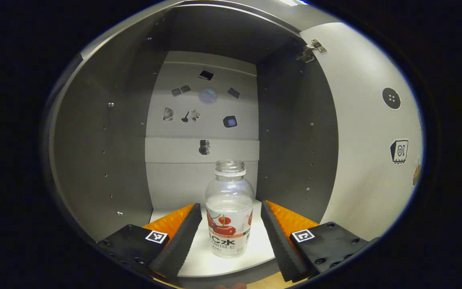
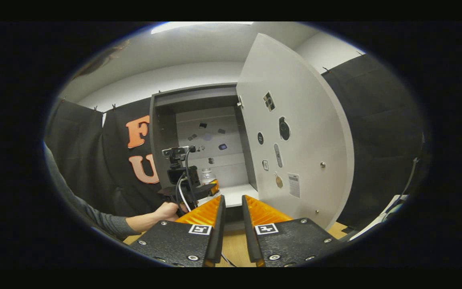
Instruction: Open the cabinet door with the right hand, grasp the bottle in the cabinet with the left hand and place it on the coaster, then close the cabinet door with the right hand.
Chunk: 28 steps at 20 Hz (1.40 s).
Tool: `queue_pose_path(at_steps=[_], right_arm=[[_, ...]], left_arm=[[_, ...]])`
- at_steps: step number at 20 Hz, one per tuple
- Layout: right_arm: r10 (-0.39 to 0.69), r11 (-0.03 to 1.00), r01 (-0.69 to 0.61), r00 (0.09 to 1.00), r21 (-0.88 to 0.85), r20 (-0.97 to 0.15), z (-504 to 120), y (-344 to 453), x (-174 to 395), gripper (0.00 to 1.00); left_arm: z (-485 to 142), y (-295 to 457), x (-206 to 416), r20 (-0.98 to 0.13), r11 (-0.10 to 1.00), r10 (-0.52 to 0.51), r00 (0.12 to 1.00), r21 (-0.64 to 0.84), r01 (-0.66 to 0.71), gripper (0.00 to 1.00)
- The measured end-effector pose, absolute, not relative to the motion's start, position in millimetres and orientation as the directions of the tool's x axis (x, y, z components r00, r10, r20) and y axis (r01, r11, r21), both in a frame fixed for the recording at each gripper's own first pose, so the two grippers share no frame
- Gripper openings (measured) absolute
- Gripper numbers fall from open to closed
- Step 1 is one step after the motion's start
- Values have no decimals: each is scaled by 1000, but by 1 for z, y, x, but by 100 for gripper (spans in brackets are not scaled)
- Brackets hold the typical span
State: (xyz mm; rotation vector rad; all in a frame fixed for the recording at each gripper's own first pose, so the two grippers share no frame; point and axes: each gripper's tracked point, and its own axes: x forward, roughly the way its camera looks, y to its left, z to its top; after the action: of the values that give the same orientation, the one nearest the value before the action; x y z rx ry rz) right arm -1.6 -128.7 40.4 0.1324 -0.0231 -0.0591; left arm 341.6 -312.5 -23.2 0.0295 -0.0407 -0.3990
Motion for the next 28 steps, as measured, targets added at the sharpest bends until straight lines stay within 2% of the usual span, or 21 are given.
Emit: queue_pose_path(at_steps=[4, 5, 6, 7, 8, 9, 10, 11, 18, 25, 26, 28], right_arm=[[-63, 990, 65, 998, 124, -15, 32, -129, 6, 25], [-62, 990, 64, 998, 125, -24, 29, -129, 5, 25], [-62, 989, 65, 998, 129, -31, 27, -129, 5, 21], [-60, 989, 64, 998, 134, -35, 26, -130, 4, 25], [-58, 989, 62, 998, 137, -37, 26, -131, 4, 22], [-56, 988, 61, 998, 140, -39, 25, -131, 2, 25], [-50, 988, 55, 998, 142, -42, 25, -132, 1, 21], [-46, 988, 52, 998, 143, -42, 25, -133, 0, 25], [10, 986, -2, 999, 166, -47, 21, -131, -17, 25], [87, 985, -80, 995, 150, -41, 23, -121, -48, 25], [99, 985, -92, 994, 147, -42, 23, -119, -52, 22], [123, 982, -115, 991, 149, -43, 21, -113, -62, 28]], left_arm=[[-34, -315, 356, 15, 922, -385, 923, 41, 385, 96], [-33, -316, 357, 19, 921, -389, 921, 44, 388, 89], [-34, -317, 357, 14, 918, -394, 919, 51, 393, 85], [-33, -318, 358, 17, 917, -397, 918, 52, 396, 84], [-32, -317, 356, 20, 917, -397, 918, 50, 396, 84], [-30, -316, 354, 25, 918, -396, 918, 47, 395, 84], [-27, -315, 351, 30, 918, -396, 918, 42, 394, 84], [-26, -313, 347, 35, 918, -395, 918, 37, 394, 84], [-8, -276, 282, 98, 928, -374, 922, 44, 371, 84], [-21, -224, 200, 109, 948, -319, 941, 35, 317, 84], [-23, -215, 190, 114, 952, -306, 945, 29, 305, 84], [-32, -199, 174, 110, 959, -283, 953, 28, 282, 85]])
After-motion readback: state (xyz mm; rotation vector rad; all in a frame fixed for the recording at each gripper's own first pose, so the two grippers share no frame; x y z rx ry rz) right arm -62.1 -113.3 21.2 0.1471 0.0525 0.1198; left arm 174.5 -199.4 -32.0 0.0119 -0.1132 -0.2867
